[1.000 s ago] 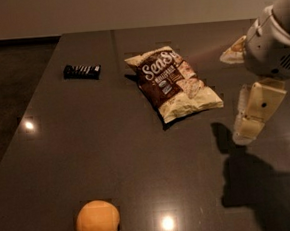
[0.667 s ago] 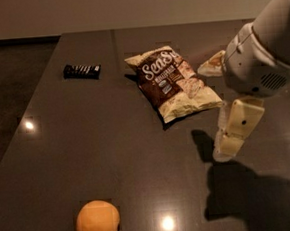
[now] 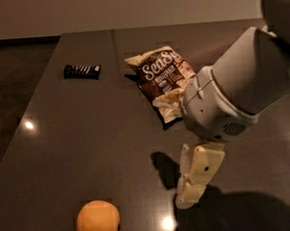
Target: Move orange near rxbar chocolate
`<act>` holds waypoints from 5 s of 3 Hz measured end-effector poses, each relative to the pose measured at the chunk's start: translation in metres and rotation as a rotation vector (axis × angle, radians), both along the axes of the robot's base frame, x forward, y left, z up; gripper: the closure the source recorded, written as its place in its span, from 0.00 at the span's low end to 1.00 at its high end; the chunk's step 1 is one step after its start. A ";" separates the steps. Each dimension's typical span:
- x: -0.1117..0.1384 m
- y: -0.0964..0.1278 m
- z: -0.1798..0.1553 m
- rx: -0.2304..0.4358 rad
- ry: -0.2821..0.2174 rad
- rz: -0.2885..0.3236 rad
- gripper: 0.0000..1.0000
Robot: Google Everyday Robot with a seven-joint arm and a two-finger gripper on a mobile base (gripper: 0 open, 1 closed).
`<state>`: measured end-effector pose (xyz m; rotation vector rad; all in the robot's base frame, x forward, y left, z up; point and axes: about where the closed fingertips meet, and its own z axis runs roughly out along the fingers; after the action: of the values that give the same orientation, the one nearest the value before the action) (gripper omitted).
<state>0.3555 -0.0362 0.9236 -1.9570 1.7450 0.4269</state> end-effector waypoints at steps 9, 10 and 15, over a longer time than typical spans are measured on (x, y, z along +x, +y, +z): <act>-0.055 0.112 -0.081 -0.024 0.079 0.241 0.61; -0.030 0.093 -0.073 -0.029 0.073 0.161 0.85; 0.105 -0.057 -0.066 -0.039 0.035 -0.399 0.83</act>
Offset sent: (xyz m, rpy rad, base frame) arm -0.0584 0.0861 -0.0361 0.0785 0.0684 0.1839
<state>0.4607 -0.0937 0.8579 -1.5758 2.1159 0.2882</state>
